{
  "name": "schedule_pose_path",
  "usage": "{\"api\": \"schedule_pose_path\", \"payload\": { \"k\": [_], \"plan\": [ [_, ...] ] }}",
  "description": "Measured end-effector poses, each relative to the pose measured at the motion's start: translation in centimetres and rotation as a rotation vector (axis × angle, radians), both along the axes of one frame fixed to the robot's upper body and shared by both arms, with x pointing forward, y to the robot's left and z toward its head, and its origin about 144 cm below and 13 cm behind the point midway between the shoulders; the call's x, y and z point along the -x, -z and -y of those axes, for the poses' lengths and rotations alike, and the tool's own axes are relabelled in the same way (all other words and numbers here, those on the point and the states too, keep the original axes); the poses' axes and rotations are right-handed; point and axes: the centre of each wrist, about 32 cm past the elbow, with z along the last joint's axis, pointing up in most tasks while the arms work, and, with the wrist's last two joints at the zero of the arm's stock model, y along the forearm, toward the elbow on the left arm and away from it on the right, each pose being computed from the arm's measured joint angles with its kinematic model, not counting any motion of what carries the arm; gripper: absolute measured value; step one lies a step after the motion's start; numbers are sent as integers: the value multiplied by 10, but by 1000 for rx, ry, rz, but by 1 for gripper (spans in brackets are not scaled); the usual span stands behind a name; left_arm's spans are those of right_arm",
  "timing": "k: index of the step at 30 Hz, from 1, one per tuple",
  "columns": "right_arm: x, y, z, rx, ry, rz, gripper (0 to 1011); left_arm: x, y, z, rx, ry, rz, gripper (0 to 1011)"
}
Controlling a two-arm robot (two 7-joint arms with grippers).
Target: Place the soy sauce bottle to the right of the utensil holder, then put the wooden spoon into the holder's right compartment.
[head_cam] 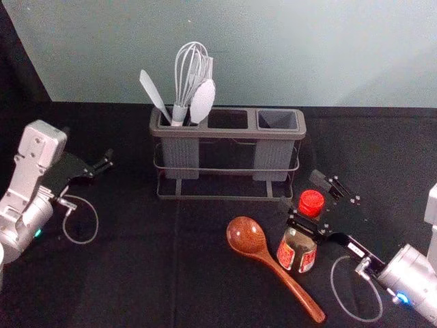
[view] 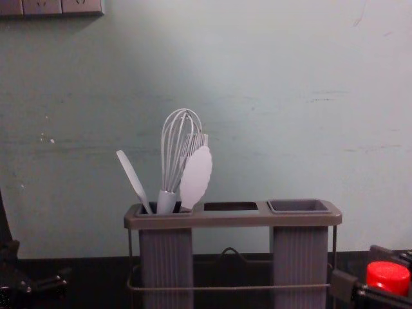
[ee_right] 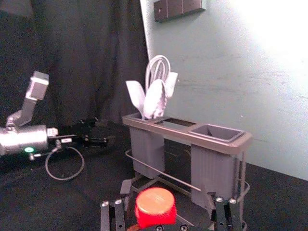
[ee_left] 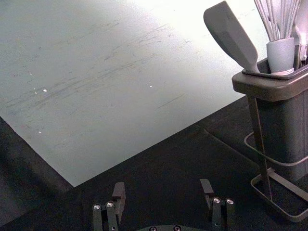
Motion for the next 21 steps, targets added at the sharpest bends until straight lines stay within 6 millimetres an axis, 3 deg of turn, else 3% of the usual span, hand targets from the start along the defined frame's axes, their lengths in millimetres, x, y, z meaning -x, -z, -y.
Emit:
{"api": "schedule_pose_path", "payload": {
  "k": [3,18,21],
  "plan": [
    [1,-3,-3,-4,-10,4,906,0,0,0,0,0,0,1011],
    [9,-14,-11,6,-9,-73,409,0,0,0,0,0,0,1011],
    [11,-18,-10,14,-5,-77,377,0,0,0,0,0,0,1011]
  ]
}}
